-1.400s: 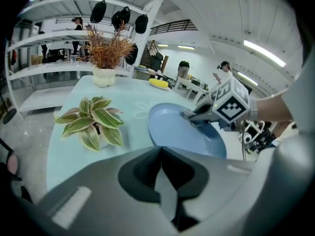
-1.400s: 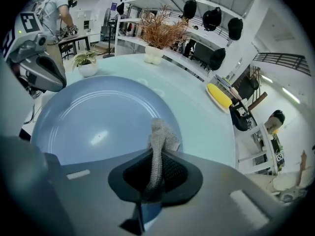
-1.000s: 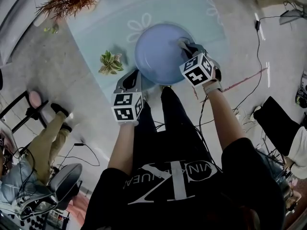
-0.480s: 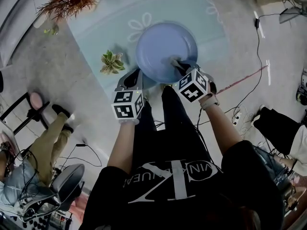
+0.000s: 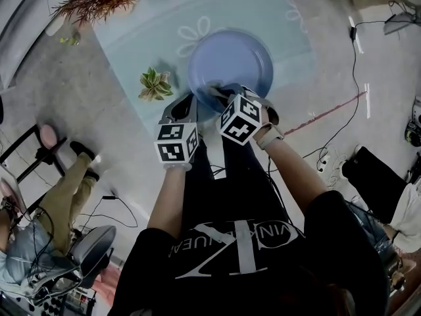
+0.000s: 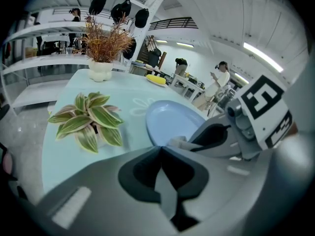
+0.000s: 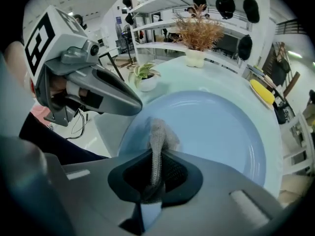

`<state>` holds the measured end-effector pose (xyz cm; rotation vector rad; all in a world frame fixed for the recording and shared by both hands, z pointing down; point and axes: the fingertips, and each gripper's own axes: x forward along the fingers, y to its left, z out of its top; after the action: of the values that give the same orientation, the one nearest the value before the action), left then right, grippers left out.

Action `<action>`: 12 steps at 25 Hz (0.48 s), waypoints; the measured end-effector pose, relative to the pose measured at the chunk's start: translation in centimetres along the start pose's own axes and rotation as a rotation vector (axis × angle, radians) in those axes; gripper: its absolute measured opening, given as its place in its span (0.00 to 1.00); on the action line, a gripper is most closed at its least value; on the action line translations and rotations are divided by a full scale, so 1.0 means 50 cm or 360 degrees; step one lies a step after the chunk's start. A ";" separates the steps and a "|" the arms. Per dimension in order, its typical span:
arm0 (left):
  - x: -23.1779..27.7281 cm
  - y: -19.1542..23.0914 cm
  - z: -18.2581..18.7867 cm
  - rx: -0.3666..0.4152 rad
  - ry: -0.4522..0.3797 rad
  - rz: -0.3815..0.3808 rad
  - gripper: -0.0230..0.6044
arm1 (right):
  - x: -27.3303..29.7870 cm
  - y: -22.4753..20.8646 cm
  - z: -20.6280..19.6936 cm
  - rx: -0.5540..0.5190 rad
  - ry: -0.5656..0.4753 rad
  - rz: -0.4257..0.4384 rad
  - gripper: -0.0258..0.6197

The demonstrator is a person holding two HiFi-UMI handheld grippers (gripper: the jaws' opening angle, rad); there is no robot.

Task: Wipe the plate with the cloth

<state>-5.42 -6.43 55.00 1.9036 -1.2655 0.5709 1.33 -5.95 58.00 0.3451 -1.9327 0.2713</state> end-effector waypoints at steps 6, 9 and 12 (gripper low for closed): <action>-0.001 0.000 0.000 0.0000 0.0001 0.0029 0.04 | 0.032 0.000 0.080 -0.0227 -0.0068 -0.0005 0.09; -0.001 0.001 0.000 0.0002 -0.0007 0.0026 0.04 | 0.041 -0.023 0.106 -0.0220 -0.0109 -0.0002 0.09; 0.000 0.002 0.000 0.0014 -0.0014 0.0019 0.04 | 0.048 -0.052 0.127 -0.0229 -0.0133 -0.0031 0.09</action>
<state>-5.49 -6.44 55.02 1.9089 -1.2828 0.5757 -4.03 -10.86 57.92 0.2839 -2.0167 0.1053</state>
